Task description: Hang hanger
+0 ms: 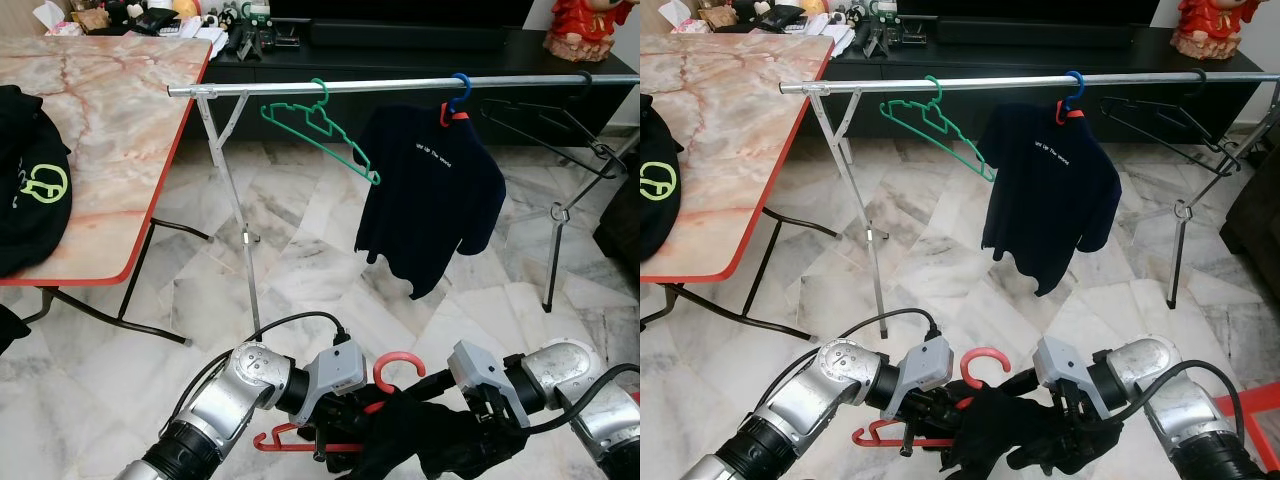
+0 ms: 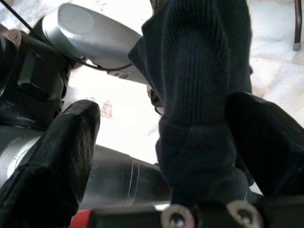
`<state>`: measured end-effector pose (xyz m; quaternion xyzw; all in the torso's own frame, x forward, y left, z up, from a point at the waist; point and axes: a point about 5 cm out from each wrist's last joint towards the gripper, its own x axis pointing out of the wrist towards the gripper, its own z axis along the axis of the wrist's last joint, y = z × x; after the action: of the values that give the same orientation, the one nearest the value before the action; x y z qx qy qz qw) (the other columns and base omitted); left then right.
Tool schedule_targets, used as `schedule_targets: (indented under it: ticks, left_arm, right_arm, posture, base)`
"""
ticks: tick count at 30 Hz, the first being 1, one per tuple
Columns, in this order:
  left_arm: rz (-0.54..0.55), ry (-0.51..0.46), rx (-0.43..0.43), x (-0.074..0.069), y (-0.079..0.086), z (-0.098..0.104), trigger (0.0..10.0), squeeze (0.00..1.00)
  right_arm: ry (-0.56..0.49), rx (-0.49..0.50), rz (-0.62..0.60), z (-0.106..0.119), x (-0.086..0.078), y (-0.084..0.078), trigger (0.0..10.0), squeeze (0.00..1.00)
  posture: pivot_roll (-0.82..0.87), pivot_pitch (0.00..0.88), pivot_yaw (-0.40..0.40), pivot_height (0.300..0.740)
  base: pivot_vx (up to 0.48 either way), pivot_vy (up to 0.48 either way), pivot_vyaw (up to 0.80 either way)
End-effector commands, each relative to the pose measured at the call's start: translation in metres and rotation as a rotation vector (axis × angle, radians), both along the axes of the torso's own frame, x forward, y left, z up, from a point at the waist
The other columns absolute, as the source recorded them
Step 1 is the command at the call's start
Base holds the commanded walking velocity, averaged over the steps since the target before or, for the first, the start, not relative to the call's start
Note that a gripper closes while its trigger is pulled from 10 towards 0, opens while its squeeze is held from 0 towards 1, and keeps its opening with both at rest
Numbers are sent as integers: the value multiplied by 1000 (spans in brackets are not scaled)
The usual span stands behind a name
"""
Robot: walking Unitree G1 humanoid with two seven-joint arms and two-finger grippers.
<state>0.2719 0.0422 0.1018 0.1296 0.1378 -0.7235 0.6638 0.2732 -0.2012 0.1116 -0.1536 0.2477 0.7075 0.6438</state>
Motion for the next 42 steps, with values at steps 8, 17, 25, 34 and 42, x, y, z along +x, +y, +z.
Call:
schedule_targets:
  ticks: [8, 17, 25, 34, 42]
  left_arm:
    - [-43, -39, -26, -1, -8, 12, 10000, 0]
    - [-39, -43, -30, 1, -10, 15, 10000, 0]
    - [-43, -55, -21, 1, -11, 16, 10000, 0]
    - [-44, -65, -17, 2, -11, 17, 10000, 0]
    - [-46, -86, -10, 3, -11, 19, 10000, 0]
  right_arm:
    - [-56, -1, -7, -12, 3, 14, 10000, 0]
    - [-58, -57, -16, -19, 3, 12, 0, 0]
    - [-79, -104, -2, -27, 2, 14, 0, 0]
    - [-81, -115, 6, -27, 4, 15, 0, 0]
    - [-85, -121, 9, -28, 5, 14, 0, 0]
  posture:
    - [-83, 171, -32, 740]
    - [-80, 201, -38, 740]
    - [-81, 207, -38, 740]
    - [-75, 212, -44, 740]
    - [-76, 213, -45, 740]
  base:
    - [0, 0, 0]
    - [0, 0, 0]
    - [0, 0, 0]
    - [0, 0, 0]
    - [0, 0, 0]
